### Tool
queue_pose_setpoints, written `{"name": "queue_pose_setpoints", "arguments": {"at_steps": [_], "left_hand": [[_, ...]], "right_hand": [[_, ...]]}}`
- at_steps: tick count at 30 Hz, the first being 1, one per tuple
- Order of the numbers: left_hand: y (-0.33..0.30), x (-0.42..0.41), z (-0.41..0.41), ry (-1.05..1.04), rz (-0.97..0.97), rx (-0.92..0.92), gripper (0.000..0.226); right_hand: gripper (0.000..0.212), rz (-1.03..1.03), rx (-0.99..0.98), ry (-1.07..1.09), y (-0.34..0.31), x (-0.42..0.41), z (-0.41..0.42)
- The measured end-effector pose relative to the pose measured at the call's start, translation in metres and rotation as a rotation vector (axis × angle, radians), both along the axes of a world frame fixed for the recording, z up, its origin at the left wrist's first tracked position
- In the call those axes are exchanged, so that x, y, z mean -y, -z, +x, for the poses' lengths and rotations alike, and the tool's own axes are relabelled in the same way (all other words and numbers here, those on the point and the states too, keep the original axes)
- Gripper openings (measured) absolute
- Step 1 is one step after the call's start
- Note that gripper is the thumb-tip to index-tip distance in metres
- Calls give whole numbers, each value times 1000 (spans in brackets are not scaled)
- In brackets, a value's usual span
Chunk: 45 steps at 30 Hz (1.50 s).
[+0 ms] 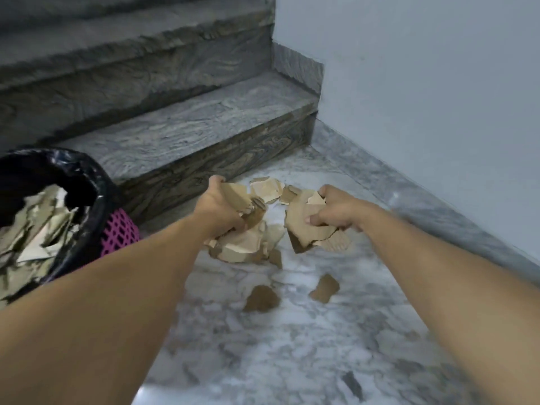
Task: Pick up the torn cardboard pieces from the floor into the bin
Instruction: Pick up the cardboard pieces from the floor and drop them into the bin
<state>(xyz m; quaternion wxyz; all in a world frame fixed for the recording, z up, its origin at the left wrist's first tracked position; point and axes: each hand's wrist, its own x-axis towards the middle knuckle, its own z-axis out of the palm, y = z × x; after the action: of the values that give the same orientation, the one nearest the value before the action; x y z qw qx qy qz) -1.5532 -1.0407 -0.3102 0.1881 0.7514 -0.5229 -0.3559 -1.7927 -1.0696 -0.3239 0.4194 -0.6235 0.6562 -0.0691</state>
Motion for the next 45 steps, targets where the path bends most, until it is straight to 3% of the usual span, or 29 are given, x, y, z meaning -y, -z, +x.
{"name": "queue_pose_setpoints", "arguments": {"at_steps": [3, 9, 13, 18, 24, 27, 31, 33, 36, 42, 45], "left_hand": [[-48, -9, 33, -26, -32, 0, 109], [-136, -46, 111, -132, -131, 43, 108], [-177, -87, 172, -390, -227, -59, 102], [-191, -138, 233, -469, -159, 43, 111], [-162, -178, 286, -536, -72, 45, 127], [-150, -188, 296, -471, 64, 60, 139], [-147, -198, 304, -400, 61, 112, 100], [-151, -196, 298, -354, 41, 182, 94], [-161, -194, 285, -271, 1, 219, 94], [-181, -176, 234, -118, -62, 145, 51], [-178, -159, 197, -84, -92, 74, 47]], "right_hand": [[48, -27, 61, -35, -52, 8, 38], [72, -146, 122, -158, -135, 2, 135], [86, -280, 159, -199, -174, -17, 215], [88, -260, 270, -210, -186, -44, 299], [79, -286, 211, -284, -169, -78, 376], [72, -243, 150, -298, -158, -83, 380], [43, -196, 163, -237, -156, -79, 363], [37, -166, 153, -209, -161, -75, 345], [32, -179, 58, -212, -177, -79, 315], [27, -195, -132, -268, -203, -91, 250], [31, -150, -138, -245, -199, -90, 213]]}}
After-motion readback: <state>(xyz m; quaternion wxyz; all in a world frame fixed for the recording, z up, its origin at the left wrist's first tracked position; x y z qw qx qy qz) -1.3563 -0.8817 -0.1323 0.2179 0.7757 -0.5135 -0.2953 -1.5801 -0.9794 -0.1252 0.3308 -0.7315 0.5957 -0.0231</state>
